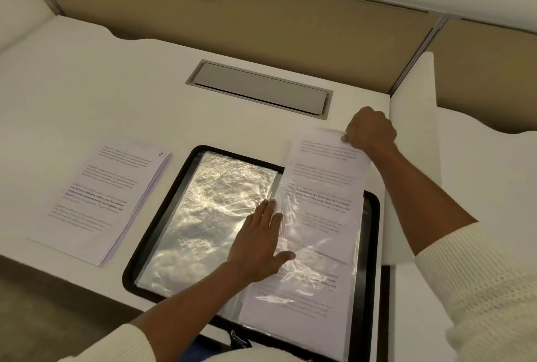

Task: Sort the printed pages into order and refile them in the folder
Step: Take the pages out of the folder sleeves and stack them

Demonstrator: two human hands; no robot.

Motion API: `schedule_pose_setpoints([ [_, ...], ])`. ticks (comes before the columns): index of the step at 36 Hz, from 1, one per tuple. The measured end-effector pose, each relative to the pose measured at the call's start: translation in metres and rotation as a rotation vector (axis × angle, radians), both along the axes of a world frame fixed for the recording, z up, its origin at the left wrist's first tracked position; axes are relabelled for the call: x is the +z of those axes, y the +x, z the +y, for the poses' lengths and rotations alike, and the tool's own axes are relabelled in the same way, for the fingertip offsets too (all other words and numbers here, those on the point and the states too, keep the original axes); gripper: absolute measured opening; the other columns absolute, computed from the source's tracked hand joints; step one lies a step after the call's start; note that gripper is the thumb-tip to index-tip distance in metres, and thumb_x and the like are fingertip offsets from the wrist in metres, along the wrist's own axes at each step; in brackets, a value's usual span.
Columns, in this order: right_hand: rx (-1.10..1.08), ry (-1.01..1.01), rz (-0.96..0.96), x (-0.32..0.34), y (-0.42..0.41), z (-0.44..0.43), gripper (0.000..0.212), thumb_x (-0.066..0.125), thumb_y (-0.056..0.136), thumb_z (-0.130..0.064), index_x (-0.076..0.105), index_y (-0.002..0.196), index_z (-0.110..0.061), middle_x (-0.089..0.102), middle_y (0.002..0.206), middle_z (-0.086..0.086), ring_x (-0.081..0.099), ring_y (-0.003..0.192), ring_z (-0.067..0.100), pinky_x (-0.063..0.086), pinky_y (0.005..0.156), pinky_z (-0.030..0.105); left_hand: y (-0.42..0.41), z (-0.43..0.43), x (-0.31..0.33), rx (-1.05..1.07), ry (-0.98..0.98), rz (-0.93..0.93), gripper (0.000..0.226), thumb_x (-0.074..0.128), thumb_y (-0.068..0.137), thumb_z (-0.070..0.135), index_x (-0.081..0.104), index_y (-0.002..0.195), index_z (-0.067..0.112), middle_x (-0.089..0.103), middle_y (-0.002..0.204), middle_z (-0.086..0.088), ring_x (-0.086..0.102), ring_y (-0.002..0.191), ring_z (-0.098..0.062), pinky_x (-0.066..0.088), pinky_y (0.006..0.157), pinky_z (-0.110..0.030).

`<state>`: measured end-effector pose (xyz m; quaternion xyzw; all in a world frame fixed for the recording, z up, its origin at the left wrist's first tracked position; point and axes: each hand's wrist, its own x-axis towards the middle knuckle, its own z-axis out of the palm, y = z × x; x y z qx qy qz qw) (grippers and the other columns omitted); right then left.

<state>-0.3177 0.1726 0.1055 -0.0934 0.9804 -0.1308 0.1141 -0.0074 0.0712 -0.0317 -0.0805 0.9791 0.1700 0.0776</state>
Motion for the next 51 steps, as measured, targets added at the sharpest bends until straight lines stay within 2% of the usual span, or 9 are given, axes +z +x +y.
schedule_pose_setpoints([
  [13, -0.046, -0.326, 0.364, 0.066, -0.007, -0.002, 0.009, 0.079, 0.09, -0.026, 0.073, 0.096, -0.025, 0.075, 0.104, 0.002, 0.07, 0.099, 0.027, 0.046, 0.077, 0.034, 0.003, 0.005, 0.0, 0.003, -0.003, 0.002, 0.097, 0.047, 0.098, 0.075, 0.02, 0.165, 0.011, -0.008, 0.176, -0.011, -0.015, 0.162, -0.026, 0.01, 0.132, -0.047],
  [21, 0.05, -0.557, 0.571, 0.105, 0.031, 0.004, 0.013, 0.077, 0.092, -0.033, 0.073, 0.1, -0.024, 0.076, 0.106, -0.01, 0.065, 0.088, 0.007, 0.033, 0.061, 0.009, 0.001, -0.016, 0.014, 0.129, 0.213, 0.221, 0.077, 0.063, 0.094, 0.067, 0.045, 0.15, 0.017, 0.019, 0.169, -0.002, 0.021, 0.157, -0.02, 0.053, 0.107, -0.047],
  [24, 0.124, -0.629, 0.596, 0.116, 0.047, 0.005, 0.016, 0.078, 0.089, -0.037, 0.074, 0.096, -0.023, 0.075, 0.099, -0.013, 0.066, 0.085, 0.005, 0.037, 0.063, 0.005, -0.007, -0.036, 0.029, 0.254, 0.278, 0.343, 0.073, 0.069, 0.092, 0.063, 0.048, 0.147, 0.02, 0.027, 0.166, 0.001, 0.033, 0.15, -0.018, 0.054, 0.102, -0.042],
  [27, 0.21, -0.686, 0.586, 0.124, 0.063, 0.003, 0.02, 0.077, 0.089, -0.04, 0.073, 0.092, -0.021, 0.075, 0.095, -0.011, 0.068, 0.083, 0.009, 0.049, 0.069, 0.017, -0.018, -0.059, 0.05, 0.376, 0.339, 0.468, 0.072, 0.073, 0.09, 0.062, 0.053, 0.143, 0.018, 0.042, 0.158, -0.003, 0.039, 0.144, -0.019, 0.047, 0.111, -0.04],
  [32, 0.33, -0.763, 0.467, 0.135, 0.095, -0.013, 0.018, 0.079, 0.087, -0.038, 0.074, 0.087, -0.021, 0.074, 0.088, -0.013, 0.069, 0.08, 0.01, 0.05, 0.068, 0.022, -0.027, -0.099, 0.095, 0.538, 0.555, 0.631, 0.076, 0.082, 0.083, 0.06, 0.05, 0.141, 0.022, 0.052, 0.145, 0.004, 0.052, 0.134, -0.019, 0.051, 0.109, -0.047],
  [37, 0.418, -0.856, 0.216, 0.142, 0.123, -0.042, 0.014, 0.084, 0.086, -0.029, 0.076, 0.083, -0.019, 0.078, 0.084, -0.009, 0.075, 0.076, 0.015, 0.058, 0.065, 0.032, -0.017, -0.134, 0.133, 0.591, 0.627, 0.598, 0.083, 0.091, 0.078, 0.049, 0.047, 0.145, 0.027, 0.051, 0.151, 0.011, 0.053, 0.131, -0.007, 0.049, 0.107, -0.031],
  [41, 0.46, -0.923, 0.046, 0.151, 0.14, -0.073, 0.019, 0.087, 0.085, -0.024, 0.077, 0.087, -0.008, 0.079, 0.082, -0.005, 0.075, 0.07, 0.012, 0.055, 0.06, 0.024, 0.008, -0.163, 0.153, 0.57, 0.684, 0.549, 0.05, 0.09, 0.082, 0.039, 0.069, 0.126, 0.027, 0.074, 0.121, 0.017, 0.068, 0.106, 0.006, 0.056, 0.086, -0.013],
  [48, 0.301, -1.146, -0.254, 0.125, 0.155, -0.143, 0.04, 0.094, 0.076, -0.021, 0.073, 0.108, -0.009, 0.077, 0.087, 0.002, 0.072, 0.08, 0.014, 0.056, 0.074, 0.028, 0.068, -0.216, 0.16, 0.688, 0.994, 0.515, 0.026, 0.084, 0.09, 0.026, 0.079, 0.113, 0.014, 0.082, 0.106, 0.001, 0.079, 0.098, -0.02, 0.063, 0.089, -0.043],
  [51, 0.114, -1.139, -0.424, 0.093, 0.16, -0.175, 0.064, 0.1, 0.063, -0.043, 0.071, 0.115, -0.019, 0.077, 0.104, 0.005, 0.071, 0.088, 0.018, 0.055, 0.076, 0.037, 0.09, -0.247, 0.153, 0.778, 0.99, 0.502, 0.022, 0.081, 0.092, 0.027, 0.078, 0.108, 0.012, 0.082, 0.1, -0.001, 0.079, 0.092, -0.023, 0.064, 0.085, -0.044],
])
